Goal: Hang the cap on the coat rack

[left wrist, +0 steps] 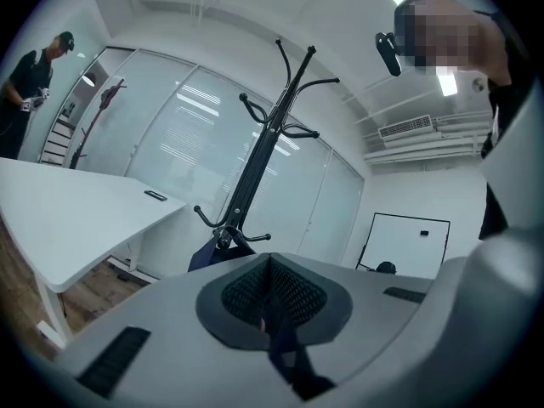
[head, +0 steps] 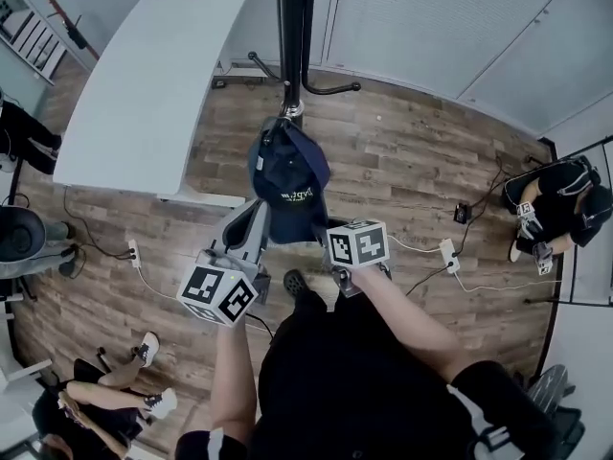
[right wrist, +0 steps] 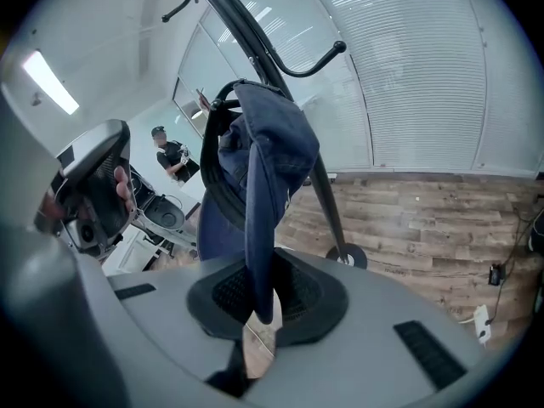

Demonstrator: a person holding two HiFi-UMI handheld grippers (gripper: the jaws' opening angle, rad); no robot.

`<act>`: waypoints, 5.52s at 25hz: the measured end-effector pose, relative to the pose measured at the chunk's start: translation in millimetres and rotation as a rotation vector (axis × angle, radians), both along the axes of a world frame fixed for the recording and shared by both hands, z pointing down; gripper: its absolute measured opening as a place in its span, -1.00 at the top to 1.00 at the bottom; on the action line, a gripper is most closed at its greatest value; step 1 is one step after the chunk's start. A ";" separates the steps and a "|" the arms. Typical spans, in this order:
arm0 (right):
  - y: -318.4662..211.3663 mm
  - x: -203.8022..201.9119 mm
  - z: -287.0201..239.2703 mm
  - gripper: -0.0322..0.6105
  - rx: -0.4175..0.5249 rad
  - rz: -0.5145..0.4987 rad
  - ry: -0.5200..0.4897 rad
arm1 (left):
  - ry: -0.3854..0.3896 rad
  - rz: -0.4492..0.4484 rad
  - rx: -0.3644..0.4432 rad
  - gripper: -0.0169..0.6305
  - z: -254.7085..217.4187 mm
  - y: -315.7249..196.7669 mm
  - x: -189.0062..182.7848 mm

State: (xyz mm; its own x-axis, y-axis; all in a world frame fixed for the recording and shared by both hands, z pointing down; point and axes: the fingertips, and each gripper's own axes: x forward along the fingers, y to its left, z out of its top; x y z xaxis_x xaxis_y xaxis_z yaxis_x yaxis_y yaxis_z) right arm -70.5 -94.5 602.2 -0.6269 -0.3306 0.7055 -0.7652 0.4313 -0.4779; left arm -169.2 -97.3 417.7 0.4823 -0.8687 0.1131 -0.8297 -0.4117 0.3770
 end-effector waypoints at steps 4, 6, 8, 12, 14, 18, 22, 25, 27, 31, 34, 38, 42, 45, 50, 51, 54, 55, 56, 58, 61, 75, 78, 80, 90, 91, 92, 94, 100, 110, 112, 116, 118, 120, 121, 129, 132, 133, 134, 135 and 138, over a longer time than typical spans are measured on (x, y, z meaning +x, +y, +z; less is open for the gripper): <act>-6.6 -3.0 1.9 0.77 -0.002 0.040 -0.009 | -0.001 0.029 -0.007 0.91 -0.1 0.7 1.3; -10.2 -3.7 5.8 0.77 -0.011 0.057 -0.009 | -0.001 0.033 -0.012 0.90 1.0 1.2 1.0; -15.0 -3.7 8.2 0.77 -0.018 0.073 0.000 | 0.006 0.029 -0.019 0.90 2.1 1.8 -0.9; -23.5 -2.3 11.0 0.77 -0.022 0.086 0.026 | 0.006 0.034 -0.037 0.90 4.0 6.2 -0.6; -25.6 -2.4 14.6 0.77 -0.020 0.087 0.019 | 0.000 0.038 -0.049 0.90 7.8 8.2 1.8; -32.6 1.9 25.0 0.77 -0.021 0.100 0.024 | 0.002 0.048 -0.057 0.90 11.4 6.9 9.5; -41.6 1.1 36.4 0.77 -0.016 0.114 0.028 | -0.004 0.056 -0.067 0.90 12.2 3.2 11.4; -43.6 0.7 45.3 0.77 -0.022 0.124 0.029 | -0.011 0.058 -0.073 0.90 12.6 2.9 11.5; -46.6 -1.8 50.9 0.77 -0.026 0.130 0.009 | -0.015 0.054 -0.073 0.90 11.6 1.5 10.6; -56.8 -6.9 60.7 0.77 -0.045 0.142 -0.058 | -0.027 0.051 -0.059 0.90 6.9 -2.6 12.3; -62.4 -8.2 67.9 0.76 -0.043 0.150 -0.058 | -0.029 0.052 -0.053 0.90 4.0 -0.9 12.5; -68.5 -12.0 78.6 0.76 -0.021 0.152 -0.043 | -0.034 0.051 -0.054 0.90 6.6 1.5 12.4; -73.0 -15.2 85.8 0.77 -0.018 0.159 -0.019 | -0.027 0.044 -0.064 0.90 9.6 3.8 11.2; -75.6 -17.6 89.4 0.76 -0.023 0.143 -0.013 | -0.027 0.041 -0.064 0.90 10.1 3.9 11.9; -77.9 -24.5 91.4 0.76 -0.032 0.116 -0.016 | -0.035 0.046 -0.067 0.90 11.6 5.0 11.1; -78.4 -25.4 91.3 0.75 -0.031 0.113 -0.014 | -0.034 0.044 -0.068 0.90 11.8 5.1 10.3; -80.3 -27.8 89.2 0.60 -0.030 0.110 -0.020 | -0.031 0.037 -0.072 0.90 11.5 4.6 8.0; -80.4 -28.8 88.4 0.59 -0.029 0.107 -0.022 | -0.032 0.035 -0.074 0.90 12.0 4.6 7.4; -80.2 -29.5 87.6 0.57 -0.027 0.103 -0.023 | -0.032 0.034 -0.077 0.90 12.9 4.6 7.0; -79.9 -30.1 86.1 0.57 -0.020 0.098 -0.025 | -0.030 0.032 -0.083 0.90 14.7 5.1 7.0; -79.9 -29.8 83.3 0.57 -0.018 0.098 -0.031 | -0.028 0.035 -0.080 0.90 14.3 5.1 8.6; -77.0 -30.1 51.4 0.57 0.067 0.039 -0.042 | -0.020 0.027 -0.045 0.90 4.5 4.4 7.5; -77.0 -34.8 34.8 0.57 0.118 0.007 -0.056 | -0.023 0.030 -0.031 0.90 1.7 2.6 5.7; -76.6 -33.4 20.8 0.57 0.155 -0.006 -0.042 | -0.021 0.030 -0.024 0.90 -0.5 2.5 5.1; -72.3 -22.6 -61.4 0.67 0.409 -0.063 -0.018 | -0.030 0.041 0.019 0.90 -12.1 -4.3 7.6; -71.4 -20.7 -68.5 0.67 0.428 -0.065 -0.014 | -0.031 0.040 0.023 0.90 -13.2 -4.9 7.9; -70.7 -18.9 -75.7 0.67 0.450 -0.067 -0.010 | -0.033 0.040 0.027 0.90 -14.2 -5.6 8.3; -69.5 -15.5 -91.3 0.66 0.499 -0.067 -0.005 | -0.035 0.041 0.035 0.90 -15.9 -6.2 9.0; -67.6 -5.1 -137.9 0.70 0.632 -0.035 -0.034 | -0.032 0.041 0.053 0.90 -24.2 -5.3 11.6; -54.1 0.0 -203.3 0.80 0.773 -0.042 -0.119 | -0.052 0.052 0.074 0.90 -33.3 -5.6 13.7; -50.0 0.2 -213.6 0.80 0.796 -0.044 -0.134 | -0.054 0.053 0.074 0.90 -34.1 -5.1 14.9; -40.4 -1.3 -229.1 0.80 0.809 -0.060 -0.178 | -0.068 0.051 0.079 0.90 -34.8 -2.6 16.7; -36.9 -2.7 -232.7 0.80 0.815 -0.074 -0.193 | -0.076 0.047 0.081 0.90 -34.5 -1.2 17.4; -35.4 -5.1 -234.5 0.80 0.820 -0.087 -0.204 | -0.081 0.044 0.082 0.90 -35.3 -0.7 16.9; -34.8 -6.5 -234.6 0.80 0.820 -0.091 -0.206 | -0.084 0.043 0.082 0.90 -35.8 -0.6 16.2; -31.5 -13.3 -227.7 0.80 0.794 -0.105 -0.204 | -0.099 0.028 0.087 0.90 -37.3 2.4 9.3; -32.5 -13.3 -225.0 0.80 0.785 -0.103 -0.193 | -0.100 0.023 0.082 0.90 -36.9 2.6 5.9; -33.1 -13.1 -224.2 0.81 0.784 -0.102 -0.190 | -0.101 0.022 0.081 0.90 -36.4 2.6 5.1; -33.7 -13.1 -223.6 0.80 0.783 -0.101 -0.186 | -0.102 0.022 0.081 0.90 -36.0 2.5 4.3; -34.1 -13.2 -223.0 0.80 0.783 -0.101 -0.183 | -0.102 0.022 0.080 0.90 -35.5 2.5 3.7; -34.5 -14.5 -221.7 0.80 0.780 -0.102 -0.174 | -0.102 0.019 0.078 0.90 -34.4 2.2 1.6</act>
